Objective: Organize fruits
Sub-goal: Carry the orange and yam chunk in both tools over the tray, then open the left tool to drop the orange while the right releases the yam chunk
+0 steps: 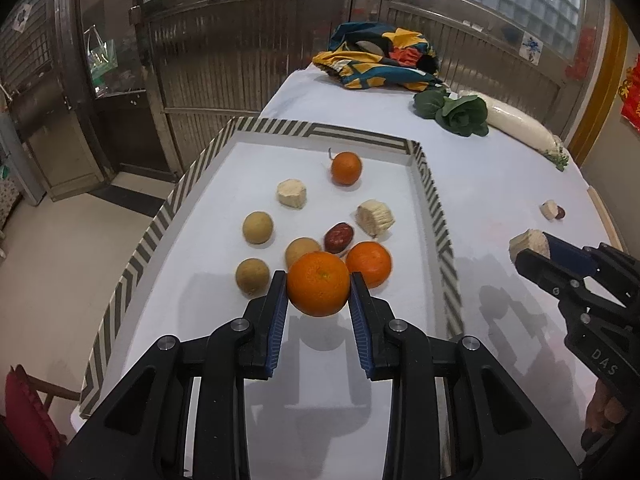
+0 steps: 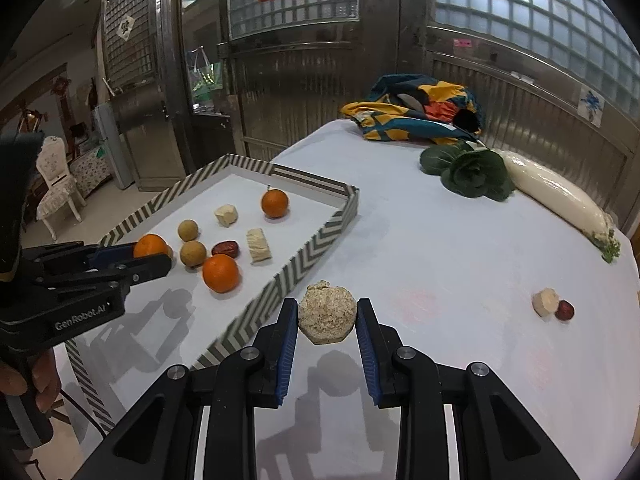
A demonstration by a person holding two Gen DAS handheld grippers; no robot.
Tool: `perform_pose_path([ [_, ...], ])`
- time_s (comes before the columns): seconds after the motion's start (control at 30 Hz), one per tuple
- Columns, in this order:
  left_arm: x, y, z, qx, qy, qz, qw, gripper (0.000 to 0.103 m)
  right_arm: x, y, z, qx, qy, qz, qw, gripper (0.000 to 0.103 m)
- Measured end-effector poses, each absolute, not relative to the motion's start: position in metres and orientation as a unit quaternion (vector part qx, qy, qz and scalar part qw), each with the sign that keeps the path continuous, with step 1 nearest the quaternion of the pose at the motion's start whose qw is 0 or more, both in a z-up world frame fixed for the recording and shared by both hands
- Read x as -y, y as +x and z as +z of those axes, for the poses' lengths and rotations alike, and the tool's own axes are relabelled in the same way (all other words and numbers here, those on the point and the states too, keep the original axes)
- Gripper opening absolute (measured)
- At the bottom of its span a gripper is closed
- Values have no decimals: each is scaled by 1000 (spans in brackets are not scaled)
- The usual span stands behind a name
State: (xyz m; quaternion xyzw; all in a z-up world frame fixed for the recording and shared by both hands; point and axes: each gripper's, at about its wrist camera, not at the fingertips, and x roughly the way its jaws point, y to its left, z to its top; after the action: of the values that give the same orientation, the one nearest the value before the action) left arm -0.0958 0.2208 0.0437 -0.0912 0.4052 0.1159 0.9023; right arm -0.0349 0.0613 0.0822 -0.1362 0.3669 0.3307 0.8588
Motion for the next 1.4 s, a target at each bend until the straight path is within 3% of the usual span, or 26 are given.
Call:
perform_pose_path([
  [0.6, -242, -89, 29, -429, -86, 130, 890, 29, -117, -44, 81, -376, -144, 419, 814, 28],
  [1.4, -250, -76, 21, -441, -91, 138, 882, 30, -179, -44, 32, -414, -231, 431, 768, 28],
])
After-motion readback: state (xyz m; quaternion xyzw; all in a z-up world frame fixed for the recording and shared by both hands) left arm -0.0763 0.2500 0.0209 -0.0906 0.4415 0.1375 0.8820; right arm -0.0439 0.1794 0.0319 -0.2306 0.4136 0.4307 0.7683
